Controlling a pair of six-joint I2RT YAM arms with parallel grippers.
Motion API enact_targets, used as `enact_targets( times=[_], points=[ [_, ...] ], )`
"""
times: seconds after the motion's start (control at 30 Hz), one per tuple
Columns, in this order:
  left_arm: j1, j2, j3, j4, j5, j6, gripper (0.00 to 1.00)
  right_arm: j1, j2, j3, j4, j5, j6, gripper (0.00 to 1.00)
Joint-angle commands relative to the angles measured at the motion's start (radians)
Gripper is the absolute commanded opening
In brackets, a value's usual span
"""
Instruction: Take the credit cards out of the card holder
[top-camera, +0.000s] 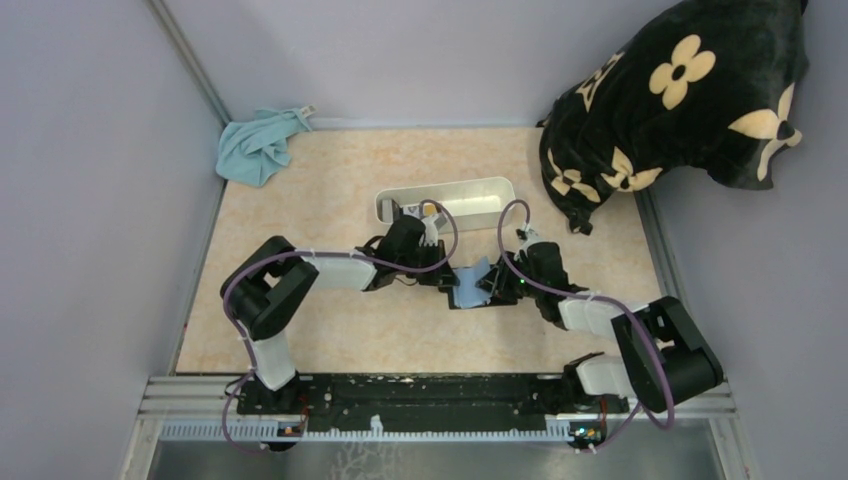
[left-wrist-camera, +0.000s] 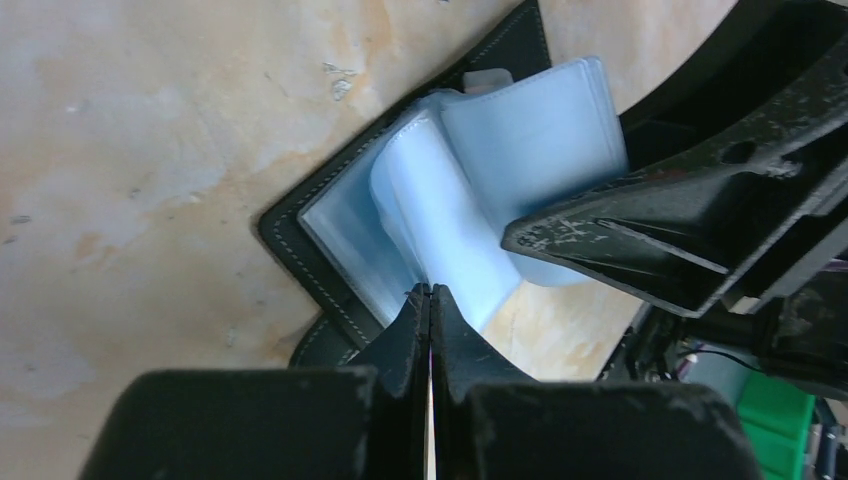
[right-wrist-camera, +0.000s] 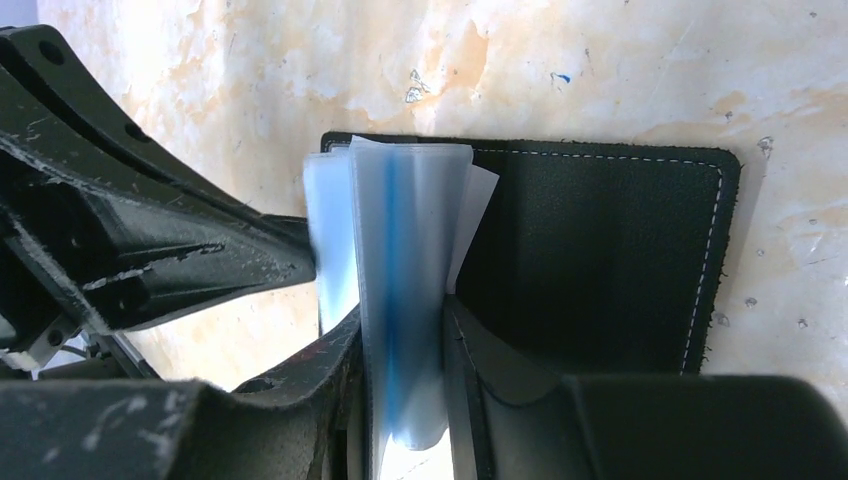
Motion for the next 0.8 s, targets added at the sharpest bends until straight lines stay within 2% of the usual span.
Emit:
enact_targets(
  times=[0.0,0.47,0.67,0.77],
  points=[
    [-0.006,0.008,0.01,0.061,0.088,-0.045,0.0,0.009,-0.036,-0.003,0.012,0.012,-0.023,0.29],
    [-0.006,0.072,0.02,0.165,0.17,-0.106,0.0,0.007,-0.202,-0.027,-0.098,0.064,-0.039,0.38],
    [-0.006,0.042,0.015,0.184,0.171,-0.094,0.0,-0.004,-0.31,-0.023,-0.169,0.1,-0.048,0.38],
    [-0.006,0.028,0.003,0.205,0.169,-0.098,0.03,-0.005,-0.336,-0.021,-0.204,0.12,-0.055,0.39]
  ],
)
